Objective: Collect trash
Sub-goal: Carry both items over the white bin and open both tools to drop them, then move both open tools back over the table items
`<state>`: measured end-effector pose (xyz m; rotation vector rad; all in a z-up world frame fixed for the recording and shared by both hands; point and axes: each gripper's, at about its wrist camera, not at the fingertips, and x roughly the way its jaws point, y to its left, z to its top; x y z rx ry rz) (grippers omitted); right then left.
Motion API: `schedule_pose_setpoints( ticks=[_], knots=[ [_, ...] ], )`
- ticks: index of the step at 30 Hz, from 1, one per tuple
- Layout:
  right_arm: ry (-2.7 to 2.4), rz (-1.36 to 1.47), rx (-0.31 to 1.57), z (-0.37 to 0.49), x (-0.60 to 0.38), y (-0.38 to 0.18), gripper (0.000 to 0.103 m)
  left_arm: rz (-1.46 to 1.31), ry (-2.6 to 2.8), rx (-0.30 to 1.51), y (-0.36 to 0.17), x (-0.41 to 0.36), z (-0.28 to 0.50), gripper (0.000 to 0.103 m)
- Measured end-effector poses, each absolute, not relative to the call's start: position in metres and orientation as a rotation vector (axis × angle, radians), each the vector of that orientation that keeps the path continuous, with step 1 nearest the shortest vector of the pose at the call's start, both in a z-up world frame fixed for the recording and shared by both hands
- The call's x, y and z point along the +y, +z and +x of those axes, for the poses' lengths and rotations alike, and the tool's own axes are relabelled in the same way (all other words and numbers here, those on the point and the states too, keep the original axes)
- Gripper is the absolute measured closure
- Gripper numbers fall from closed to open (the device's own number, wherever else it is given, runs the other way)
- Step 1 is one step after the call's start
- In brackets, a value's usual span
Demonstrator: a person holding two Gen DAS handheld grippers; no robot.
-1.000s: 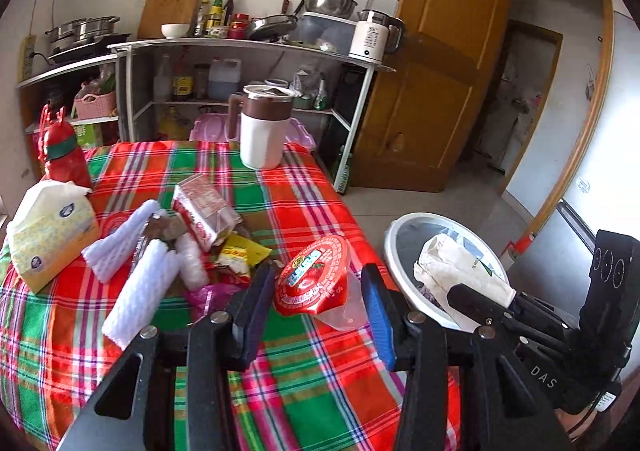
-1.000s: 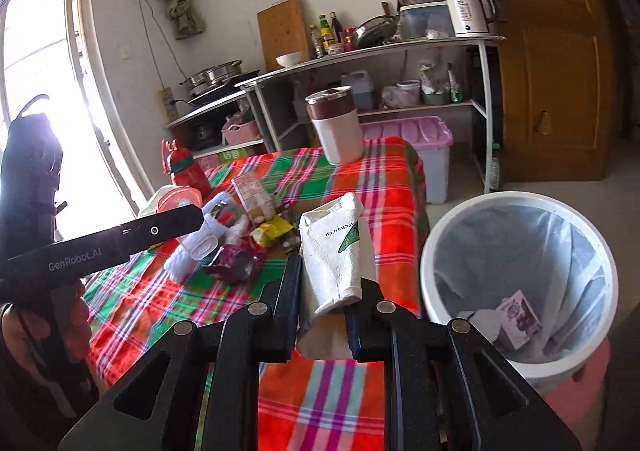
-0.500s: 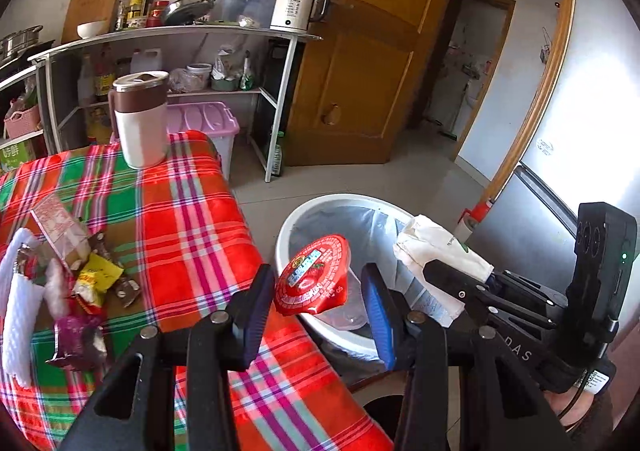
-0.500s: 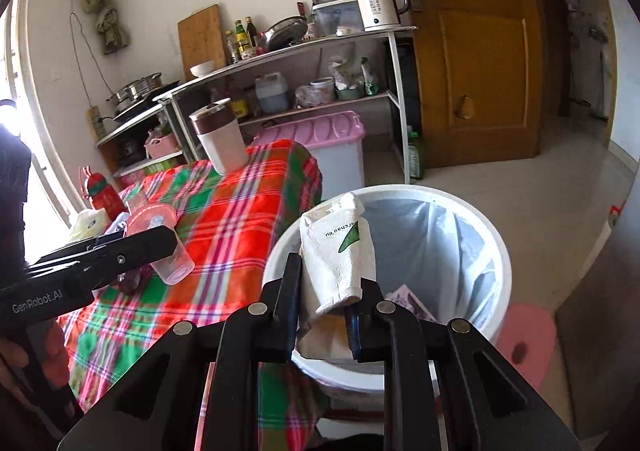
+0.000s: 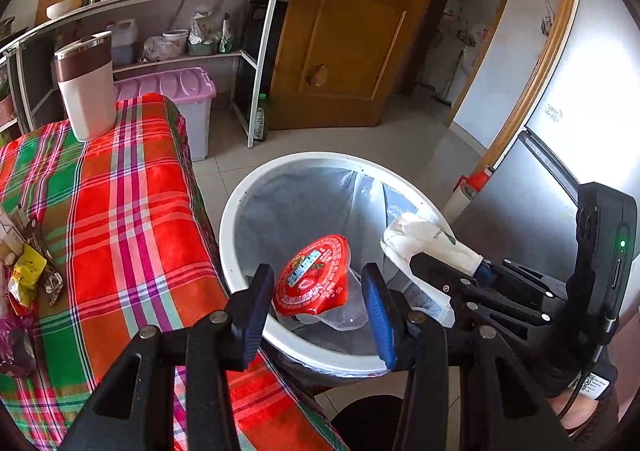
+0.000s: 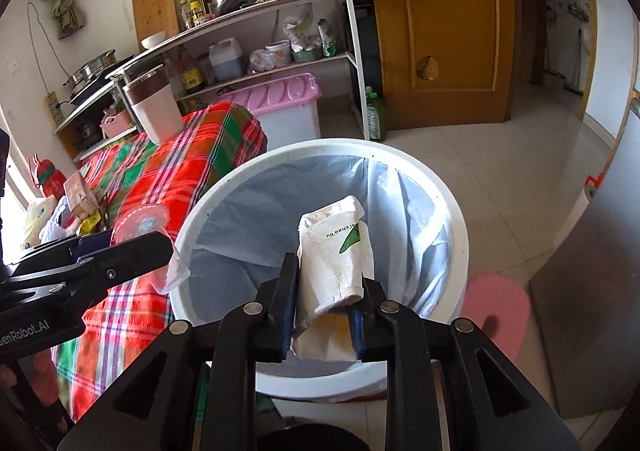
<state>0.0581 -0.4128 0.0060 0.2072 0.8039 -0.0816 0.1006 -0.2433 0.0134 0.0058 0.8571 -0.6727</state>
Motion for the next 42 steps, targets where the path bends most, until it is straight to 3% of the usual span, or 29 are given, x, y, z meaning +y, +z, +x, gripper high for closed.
schedule_pose_setpoints(
  ticks=[3,5,15,26,42],
  knots=[
    [-0.105,0.189,0.809,0.056,-0.412,0.005,0.053,-0.001,-0.666,0.864,0.012,-0.242,0.101,0.051],
    [-0.106,0.187,0.816,0.056,-0.413,0.004,0.049,-0.004,-0.669,0.867,0.011,-0.239,0.101,0.047],
    [-0.087,0.194,0.781,0.047,-0.397,0.016,0.049,-0.012,-0.626,0.809,0.026,-0.205,0.094,0.036],
    [0.051,0.193,0.714,0.047,-0.334,0.035,0.049,-0.024,-0.469,0.742,0.039,-0.121,0.085,0.035],
    [0.26,0.185,0.767,0.085,-0.219,0.018,0.049,-0.112,-0.195,0.749,0.02,0.023,0.089,0.033]
  ],
)
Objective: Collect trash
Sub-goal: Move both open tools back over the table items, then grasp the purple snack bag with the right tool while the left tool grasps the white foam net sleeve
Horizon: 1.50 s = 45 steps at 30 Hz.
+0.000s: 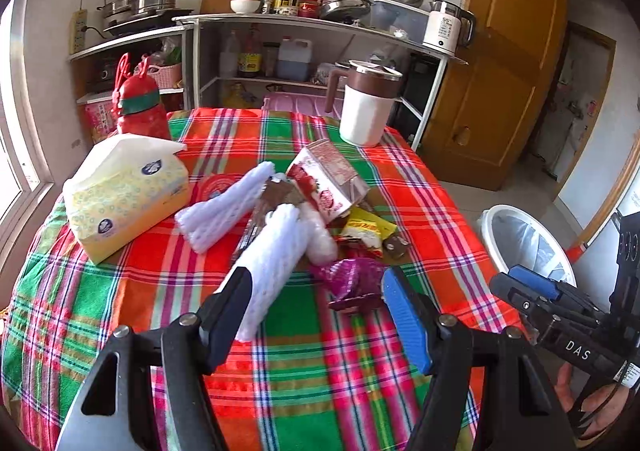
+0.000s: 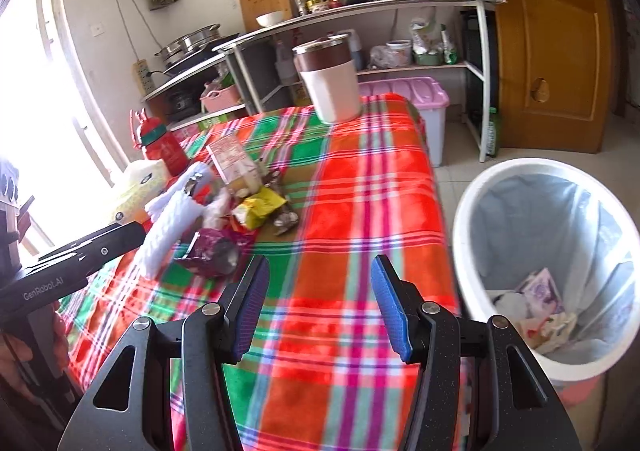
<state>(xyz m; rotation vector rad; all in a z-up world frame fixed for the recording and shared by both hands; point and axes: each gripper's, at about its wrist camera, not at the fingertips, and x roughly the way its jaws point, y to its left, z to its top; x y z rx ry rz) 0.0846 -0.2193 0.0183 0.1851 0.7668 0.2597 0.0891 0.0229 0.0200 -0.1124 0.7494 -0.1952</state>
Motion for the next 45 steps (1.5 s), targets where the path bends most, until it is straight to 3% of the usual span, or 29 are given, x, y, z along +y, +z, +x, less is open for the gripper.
schedule_pose_setpoints(
  ticks=[35,43,45],
  knots=[
    [0.424,0.292,0.992,0.157,-0.129,-0.021,0.048,-0.132,-0.177,0.892,-0.036,0.066,0.135,0.03],
    [0.432,0.308,0.984,0.155,-0.134,-0.022,0.064,-0.136,-0.194,0.898,-0.038,0.064,0.139,0.032],
    [0.438,0.302,0.98,0.153,-0.135,-0.021,0.067,-0.141,-0.198,0.896,-0.038,0.064,0.139,0.041]
  ],
)
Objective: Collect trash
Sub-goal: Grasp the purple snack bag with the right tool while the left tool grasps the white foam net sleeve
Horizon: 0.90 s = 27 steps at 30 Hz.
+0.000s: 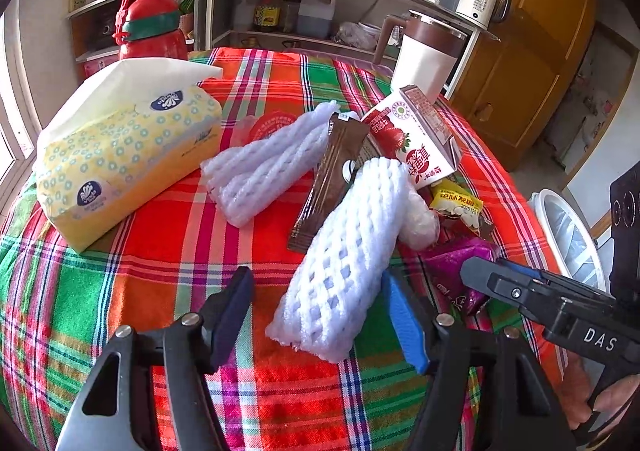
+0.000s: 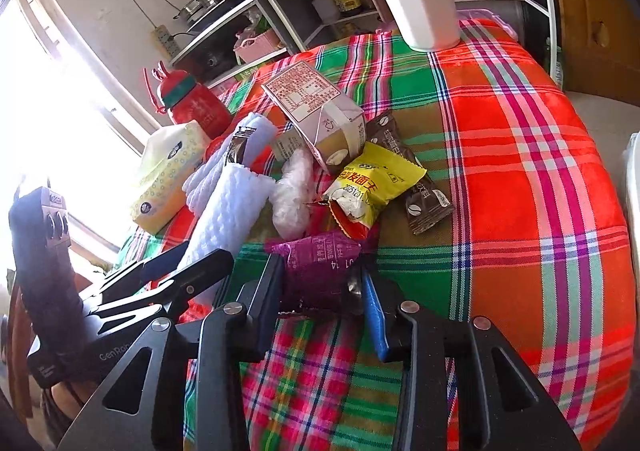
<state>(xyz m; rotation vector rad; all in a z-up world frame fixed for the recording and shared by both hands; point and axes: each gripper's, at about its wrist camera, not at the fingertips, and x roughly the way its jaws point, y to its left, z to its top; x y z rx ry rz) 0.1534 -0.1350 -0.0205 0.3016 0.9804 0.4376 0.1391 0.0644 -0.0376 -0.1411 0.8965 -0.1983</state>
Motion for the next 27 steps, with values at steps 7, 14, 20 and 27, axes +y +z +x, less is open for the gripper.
schedule_pose_setpoints(
  ticks=[7,14,20,27],
  knots=[
    [0.436,0.293,0.965,0.145,-0.137,-0.018,0.073,-0.128,-0.207,0.891,-0.034,0.059,0.135,0.06],
    [0.413,0.294,0.941,0.135,-0.146,-0.014,0.074,-0.115,-0.21,0.872,-0.027,0.053,0.124,0.068],
    [0.394,0.266,0.901,0.125,-0.153,-0.005,0.074,-0.097,-0.223,0.832,-0.013,0.041,0.11,0.069],
    [0.376,0.258,0.848,0.113,-0.163,0.008,0.074,-0.077,-0.246,0.784,0.008,0.025,0.096,0.069]
  ],
)
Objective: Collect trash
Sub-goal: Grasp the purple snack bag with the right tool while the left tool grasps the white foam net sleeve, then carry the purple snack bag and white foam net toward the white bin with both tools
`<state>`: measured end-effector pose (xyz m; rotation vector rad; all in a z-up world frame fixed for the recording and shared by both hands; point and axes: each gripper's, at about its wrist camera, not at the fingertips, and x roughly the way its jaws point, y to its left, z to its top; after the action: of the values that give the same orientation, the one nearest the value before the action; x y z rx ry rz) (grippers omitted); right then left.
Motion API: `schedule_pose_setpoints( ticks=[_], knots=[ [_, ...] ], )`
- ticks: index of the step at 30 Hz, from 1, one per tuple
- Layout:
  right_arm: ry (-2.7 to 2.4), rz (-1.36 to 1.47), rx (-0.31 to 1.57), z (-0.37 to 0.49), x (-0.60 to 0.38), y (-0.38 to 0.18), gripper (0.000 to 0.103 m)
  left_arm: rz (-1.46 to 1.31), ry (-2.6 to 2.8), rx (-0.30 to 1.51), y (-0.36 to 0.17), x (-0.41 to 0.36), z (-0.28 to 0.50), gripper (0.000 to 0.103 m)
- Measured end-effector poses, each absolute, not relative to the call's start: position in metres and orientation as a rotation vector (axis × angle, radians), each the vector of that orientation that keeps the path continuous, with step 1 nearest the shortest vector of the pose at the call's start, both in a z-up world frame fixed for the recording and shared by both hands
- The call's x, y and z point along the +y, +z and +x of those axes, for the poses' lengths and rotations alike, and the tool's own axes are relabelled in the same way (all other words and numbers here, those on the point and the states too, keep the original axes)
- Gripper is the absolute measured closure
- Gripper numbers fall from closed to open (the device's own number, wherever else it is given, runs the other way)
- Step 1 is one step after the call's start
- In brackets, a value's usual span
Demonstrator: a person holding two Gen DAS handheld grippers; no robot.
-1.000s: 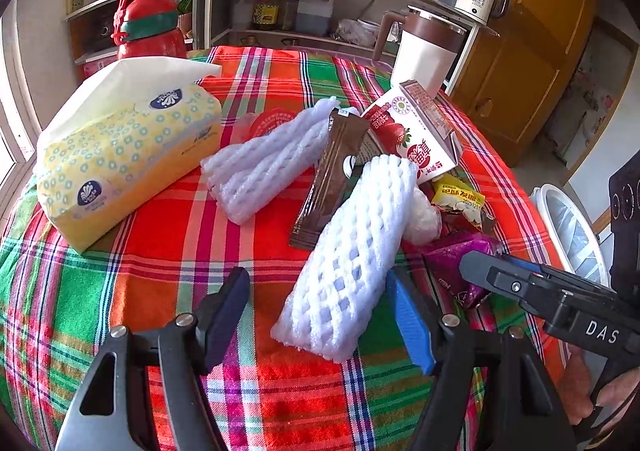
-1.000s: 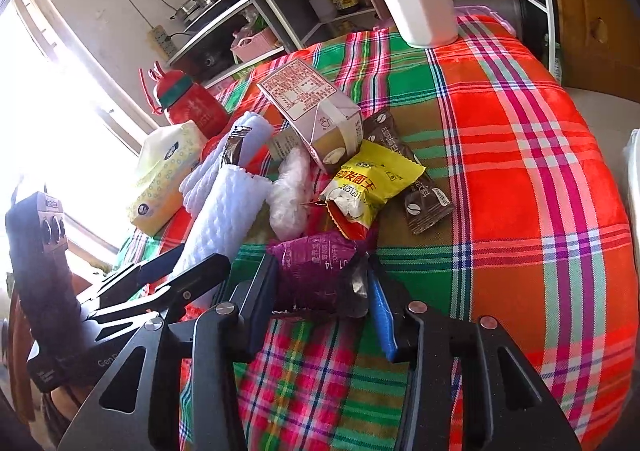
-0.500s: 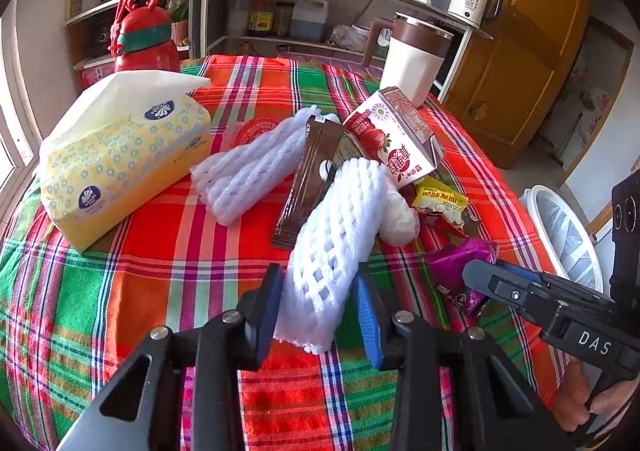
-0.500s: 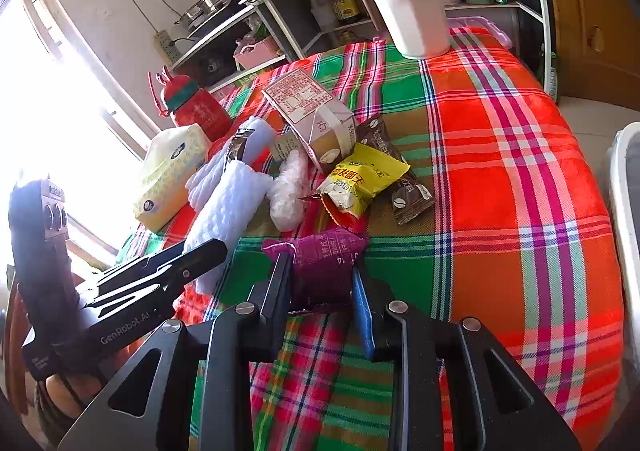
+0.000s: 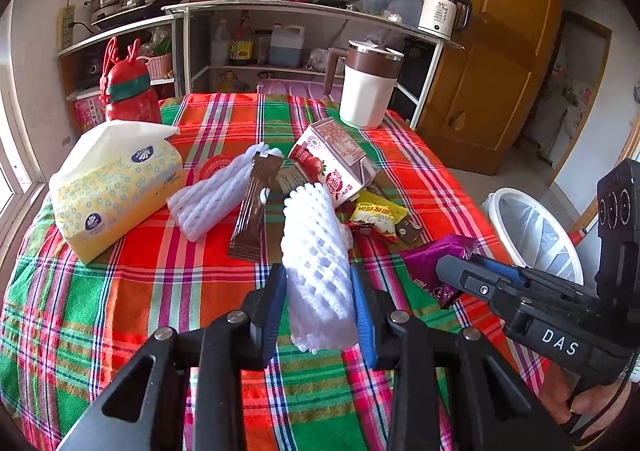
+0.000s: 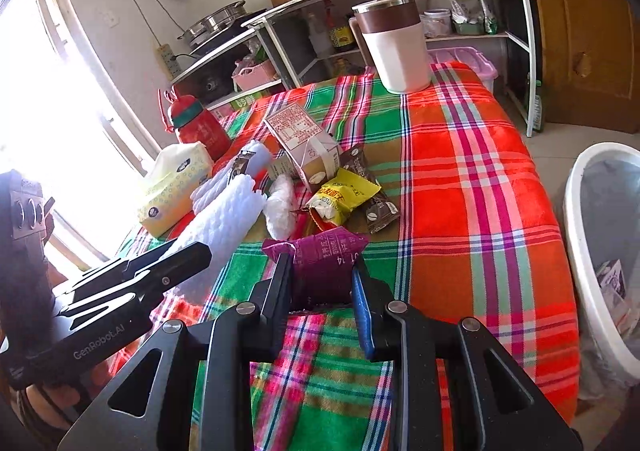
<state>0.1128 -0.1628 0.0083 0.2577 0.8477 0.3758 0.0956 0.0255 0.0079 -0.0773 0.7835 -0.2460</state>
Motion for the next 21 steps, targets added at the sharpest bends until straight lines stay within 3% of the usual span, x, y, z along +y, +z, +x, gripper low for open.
schedule_pose_setpoints(
  ticks=[21],
  knots=[
    [0.264,0.341,0.722,0.074,-0.236,0.037,0.074,-0.019,-0.354,0.684,0.047,-0.036,0.074,0.07]
  ],
)
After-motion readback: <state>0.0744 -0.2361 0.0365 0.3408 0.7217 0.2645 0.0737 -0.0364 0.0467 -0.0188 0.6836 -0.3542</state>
